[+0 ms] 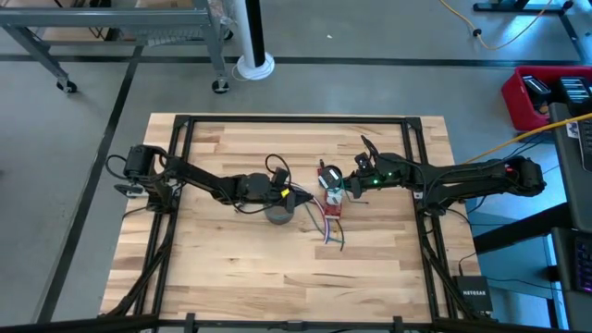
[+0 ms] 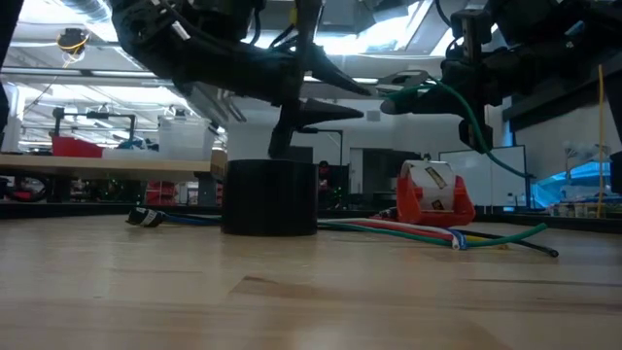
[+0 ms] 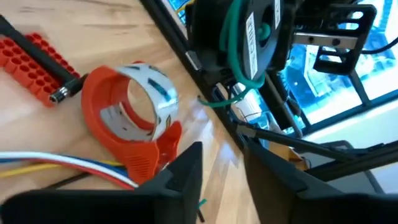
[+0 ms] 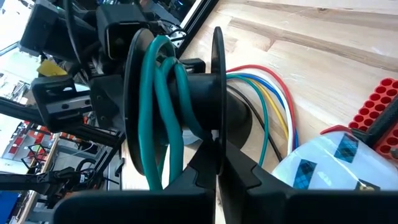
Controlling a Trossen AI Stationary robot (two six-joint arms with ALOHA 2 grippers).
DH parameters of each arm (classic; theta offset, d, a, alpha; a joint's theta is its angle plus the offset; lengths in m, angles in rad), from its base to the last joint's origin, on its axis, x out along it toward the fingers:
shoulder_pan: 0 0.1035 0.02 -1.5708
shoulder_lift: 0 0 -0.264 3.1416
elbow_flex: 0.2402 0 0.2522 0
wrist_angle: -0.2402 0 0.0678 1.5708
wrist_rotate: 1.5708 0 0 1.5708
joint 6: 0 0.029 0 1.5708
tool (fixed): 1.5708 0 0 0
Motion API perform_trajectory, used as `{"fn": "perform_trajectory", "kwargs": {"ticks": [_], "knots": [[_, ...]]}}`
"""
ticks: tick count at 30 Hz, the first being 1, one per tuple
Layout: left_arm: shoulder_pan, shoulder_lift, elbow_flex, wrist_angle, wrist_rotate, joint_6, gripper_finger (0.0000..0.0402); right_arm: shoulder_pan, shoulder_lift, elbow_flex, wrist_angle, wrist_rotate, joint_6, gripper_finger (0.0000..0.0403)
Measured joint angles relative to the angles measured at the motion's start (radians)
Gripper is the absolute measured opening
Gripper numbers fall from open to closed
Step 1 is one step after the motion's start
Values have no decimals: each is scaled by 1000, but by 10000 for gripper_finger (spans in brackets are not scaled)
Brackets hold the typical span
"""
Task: Coil cords
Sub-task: Coil the green wire into the spool
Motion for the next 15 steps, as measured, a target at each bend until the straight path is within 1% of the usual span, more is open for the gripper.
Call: {"fn": "perform_trajectory", "kwargs": {"ticks": [4, 5, 7, 11, 15], "knots": [[-3, 0, 0, 12, -1, 28, 141, 0, 0, 0, 9, 8, 0, 3], [-3, 0, 2, 18, -5, 31, 146, 0, 0, 0, 22, 24, 0, 3], [-10, 0, 25, 17, -47, 73, 150, 0, 0, 0, 64, 76, 0, 3], [-27, 0, 95, -53, -143, 281, 150, 0, 0, 0, 148, 169, -1, 3], [-32, 22, 184, -130, -195, 470, 142, 0, 1, 0, 190, 240, -2, 3]]}}
